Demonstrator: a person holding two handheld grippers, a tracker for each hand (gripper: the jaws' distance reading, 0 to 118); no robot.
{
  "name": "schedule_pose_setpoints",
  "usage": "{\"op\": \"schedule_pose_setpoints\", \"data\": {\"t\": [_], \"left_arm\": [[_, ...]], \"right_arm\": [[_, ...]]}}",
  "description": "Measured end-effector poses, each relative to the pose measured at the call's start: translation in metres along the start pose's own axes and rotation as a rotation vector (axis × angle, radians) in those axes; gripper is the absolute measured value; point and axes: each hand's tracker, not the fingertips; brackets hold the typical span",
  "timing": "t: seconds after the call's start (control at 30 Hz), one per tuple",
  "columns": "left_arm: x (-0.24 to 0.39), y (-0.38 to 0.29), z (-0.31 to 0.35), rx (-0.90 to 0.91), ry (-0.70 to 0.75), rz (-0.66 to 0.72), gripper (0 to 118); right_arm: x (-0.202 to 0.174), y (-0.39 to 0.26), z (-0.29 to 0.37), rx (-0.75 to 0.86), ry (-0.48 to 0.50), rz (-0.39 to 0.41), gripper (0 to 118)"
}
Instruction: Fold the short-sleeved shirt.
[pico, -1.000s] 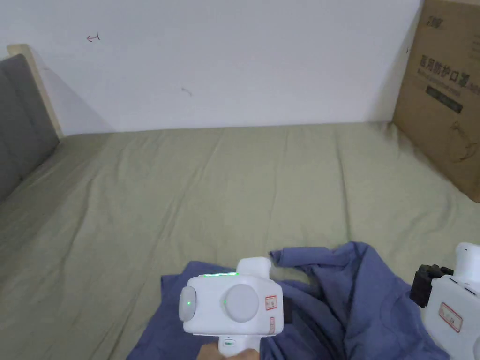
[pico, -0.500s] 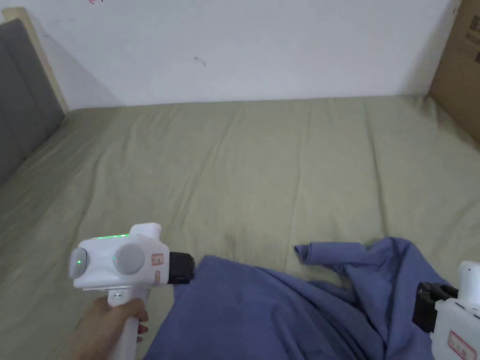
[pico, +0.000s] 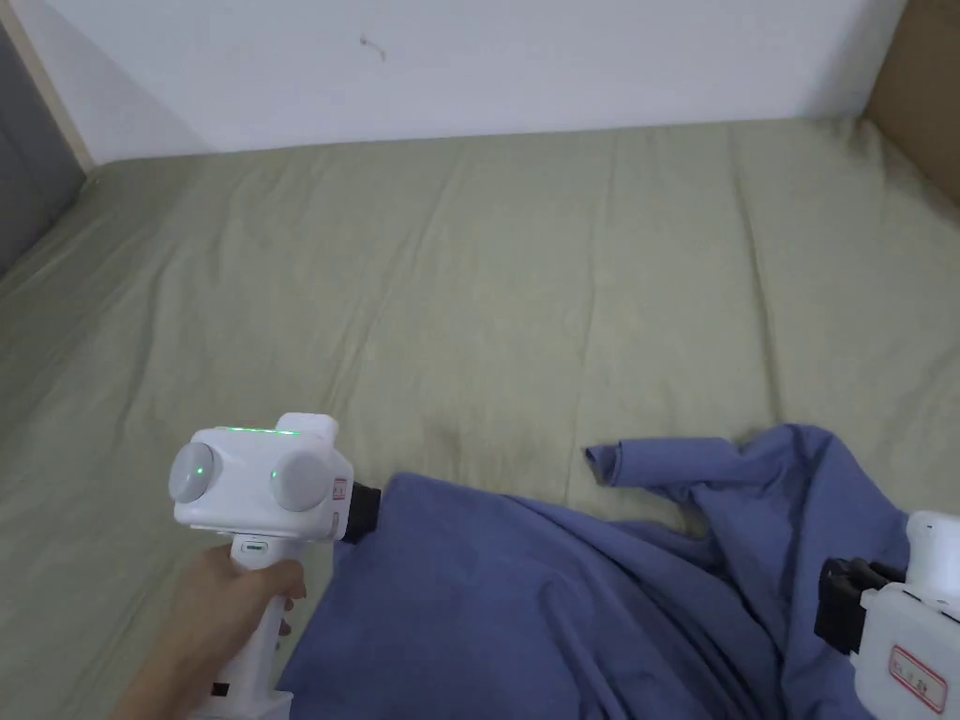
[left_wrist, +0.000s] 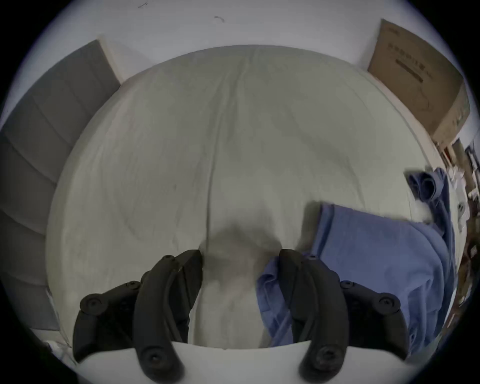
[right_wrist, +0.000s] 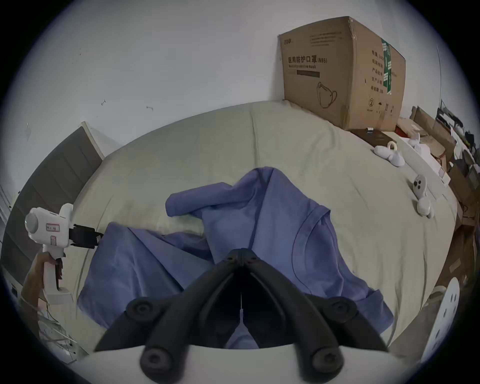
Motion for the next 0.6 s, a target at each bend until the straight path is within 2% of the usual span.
{"op": "schedule_pose_setpoints", "data": {"t": [0.07, 0.13, 0.17, 0.23, 0.27, 0.3, 0.4, 0.5, 0.57, 0.6], "left_arm": [[0.006, -0.002, -0.003, 0.005, 0.006, -0.028, 66], [0.011, -0.004, -0.002, 0.001, -0.004, -0.031, 53], [0.013, -0.005, -0.003, 0.003, -0.005, -0.030, 45], [0.019, -0.008, -0.009, 0.018, -0.013, -0.039, 18], [0.022, -0.011, -0.013, 0.024, 0.037, -0.067, 2], [0.023, -0.012, -0.014, 0.027, 0.065, -0.083, 0], [0.018, -0.007, -0.005, 0.025, 0.020, -0.061, 0], [0.003, 0.000, 0.016, 0.056, -0.032, -0.025, 0], [-0.004, 0.003, 0.032, 0.091, -0.052, 0.006, 0], [-0.007, 0.005, 0.038, 0.087, -0.052, 0.003, 0]], "right_arm": [[0.001, -0.001, 0.001, -0.001, -0.031, 0.030, 0], [0.004, -0.002, 0.001, -0.001, -0.040, 0.033, 0], [0.007, -0.001, 0.001, -0.005, -0.041, 0.024, 0], [0.012, -0.001, 0.001, -0.008, -0.037, -0.004, 0], [0.014, -0.001, 0.001, -0.010, -0.033, -0.014, 0], [0.015, 0.000, 0.001, -0.011, -0.026, -0.018, 0], [0.019, 0.012, -0.001, -0.014, -0.014, -0.003, 0], [0.028, 0.047, -0.013, 0.018, 0.051, 0.008, 0], [0.027, 0.082, -0.035, -0.013, 0.091, 0.128, 3], [0.025, 0.097, -0.048, -0.022, 0.072, 0.182, 31]]}}
